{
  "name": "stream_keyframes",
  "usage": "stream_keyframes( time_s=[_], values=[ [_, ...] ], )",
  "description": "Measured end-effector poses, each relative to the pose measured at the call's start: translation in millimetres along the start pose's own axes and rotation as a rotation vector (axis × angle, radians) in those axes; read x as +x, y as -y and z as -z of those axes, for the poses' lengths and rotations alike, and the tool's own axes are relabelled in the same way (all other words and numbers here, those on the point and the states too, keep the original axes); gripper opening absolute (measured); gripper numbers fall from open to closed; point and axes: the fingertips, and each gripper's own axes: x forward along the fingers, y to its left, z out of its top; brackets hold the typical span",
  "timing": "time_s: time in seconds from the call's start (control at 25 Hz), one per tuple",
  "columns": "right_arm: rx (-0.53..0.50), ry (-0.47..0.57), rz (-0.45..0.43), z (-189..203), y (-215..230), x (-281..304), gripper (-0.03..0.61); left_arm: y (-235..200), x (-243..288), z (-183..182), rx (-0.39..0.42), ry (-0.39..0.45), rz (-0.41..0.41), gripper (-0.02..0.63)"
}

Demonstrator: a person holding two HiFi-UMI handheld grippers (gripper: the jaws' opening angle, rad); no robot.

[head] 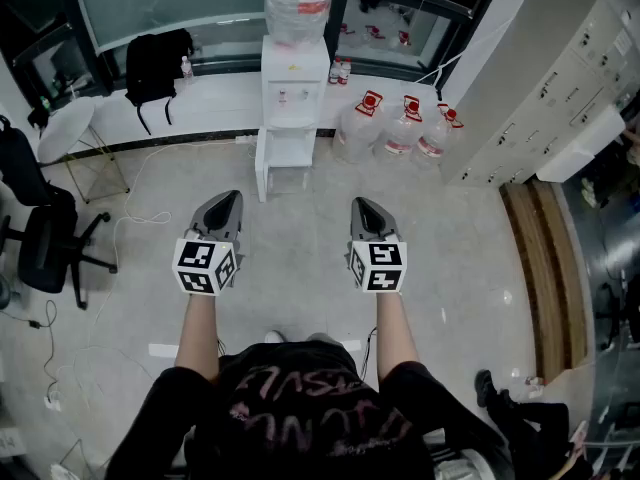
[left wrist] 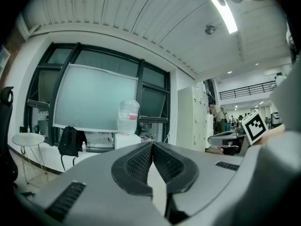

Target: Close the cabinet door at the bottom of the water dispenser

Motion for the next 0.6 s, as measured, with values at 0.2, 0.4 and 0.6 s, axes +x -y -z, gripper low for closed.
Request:
stream_keyframes(
  time_s=[0.2,0.4,0.6],
  values=[
    [0.014,0.0,0.008,2,-3,0,0.012,-1,0,2,0.008,-0.007,0.005,0.015],
    [0.003,0.009,0.014,0,-8,2,0.012,-9,1,7,-0.01,-0.009,0.016,0.015],
    [-0.019,-0.014,0.012,9,-13,3,0.012,-13,1,17,-0.021,-0.027,0.021,0.015]
  ],
)
